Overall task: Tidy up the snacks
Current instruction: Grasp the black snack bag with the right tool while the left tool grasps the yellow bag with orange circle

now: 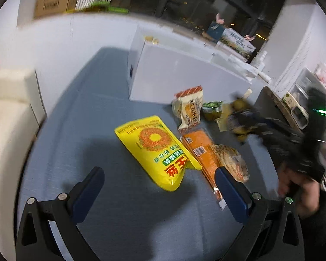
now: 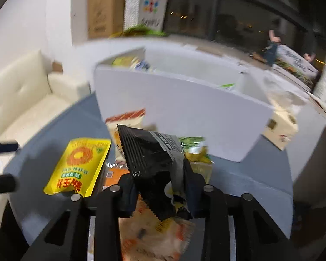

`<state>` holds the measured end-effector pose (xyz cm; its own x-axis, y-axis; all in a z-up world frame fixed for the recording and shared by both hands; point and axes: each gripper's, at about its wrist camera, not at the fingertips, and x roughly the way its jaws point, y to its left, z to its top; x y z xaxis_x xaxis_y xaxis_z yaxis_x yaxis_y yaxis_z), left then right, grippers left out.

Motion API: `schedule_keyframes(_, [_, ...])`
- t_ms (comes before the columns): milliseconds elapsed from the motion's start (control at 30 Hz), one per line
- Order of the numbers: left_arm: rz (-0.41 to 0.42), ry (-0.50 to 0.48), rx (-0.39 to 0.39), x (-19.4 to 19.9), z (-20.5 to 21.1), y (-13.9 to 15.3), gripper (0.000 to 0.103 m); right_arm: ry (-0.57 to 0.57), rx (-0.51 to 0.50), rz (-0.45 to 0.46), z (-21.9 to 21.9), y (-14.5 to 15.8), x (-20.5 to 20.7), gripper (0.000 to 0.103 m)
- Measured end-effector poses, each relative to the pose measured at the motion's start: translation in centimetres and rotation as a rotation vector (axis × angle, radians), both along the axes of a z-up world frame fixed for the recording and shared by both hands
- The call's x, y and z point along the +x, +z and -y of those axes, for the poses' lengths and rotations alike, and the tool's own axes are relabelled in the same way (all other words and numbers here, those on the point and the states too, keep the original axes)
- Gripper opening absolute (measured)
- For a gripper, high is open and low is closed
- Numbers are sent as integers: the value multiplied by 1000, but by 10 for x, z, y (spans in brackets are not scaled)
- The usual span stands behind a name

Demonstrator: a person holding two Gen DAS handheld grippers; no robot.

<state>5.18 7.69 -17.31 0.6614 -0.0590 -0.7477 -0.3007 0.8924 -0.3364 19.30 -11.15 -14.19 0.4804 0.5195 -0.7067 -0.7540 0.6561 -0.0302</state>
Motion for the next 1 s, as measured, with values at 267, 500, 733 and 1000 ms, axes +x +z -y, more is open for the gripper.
schedule_keyframes(267, [-164,108,76,55,7,-23,103,-102,229,4,72,54,-2,37])
schedule_keyframes(500, [-241,104,242,85,30,-43,101,-112,303,38,101,74,-29,37])
schedule_keyframes(733, [-129,-15,243,46,27,-28,35,-84,299,38,105,69,-45,37])
schedule_keyframes(1000, [16,-78,146,-7,11,10,35,-64,309,-40,100,49,-47,37])
